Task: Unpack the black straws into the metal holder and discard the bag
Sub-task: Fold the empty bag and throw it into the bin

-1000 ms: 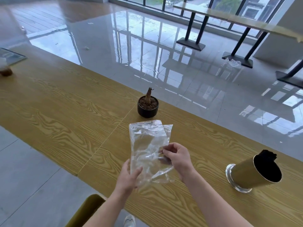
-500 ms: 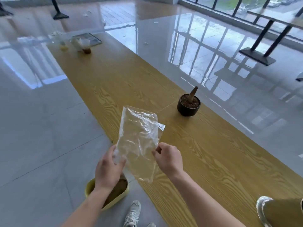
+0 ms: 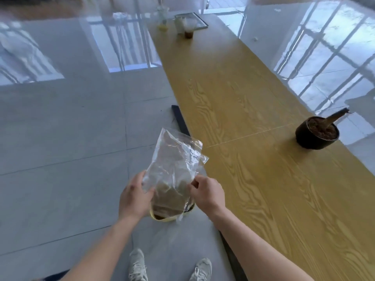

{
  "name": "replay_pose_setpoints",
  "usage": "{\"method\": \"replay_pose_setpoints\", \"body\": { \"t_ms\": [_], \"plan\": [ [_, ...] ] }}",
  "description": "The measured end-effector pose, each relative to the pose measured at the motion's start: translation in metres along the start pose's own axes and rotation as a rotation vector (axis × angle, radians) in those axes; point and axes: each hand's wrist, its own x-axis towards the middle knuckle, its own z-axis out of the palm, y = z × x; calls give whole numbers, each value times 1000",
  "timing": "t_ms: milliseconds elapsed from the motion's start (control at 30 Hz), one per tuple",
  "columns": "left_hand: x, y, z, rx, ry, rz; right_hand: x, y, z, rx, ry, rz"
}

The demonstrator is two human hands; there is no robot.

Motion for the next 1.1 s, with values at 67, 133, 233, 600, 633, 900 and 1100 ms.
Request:
{"method": "replay_pose_setpoints", "body": {
  "t_ms": [67,133,233,600,633,900,1100],
  "plan": [
    [11,-20,1,27,-23,-15,5,-8,24,-23,-27,-5],
    [24,-42,6,79,-62,-14,9,-14,49,-45,-53,16],
    [45,-76,22,169,-137,11,18,-15,93,-86,-77,62],
    [126,-181,169,453,-369,268,66,67,272,-180,-243,294],
    [133,-189,186,481,-380,293,72,78,287,-187,-252,312],
    [173,-251,302,749,-427,468,138,129,386,-372,-410,319],
    [182,-297,359,716,-572,472,186,152,439,-461,-405,304]
  ]
}}
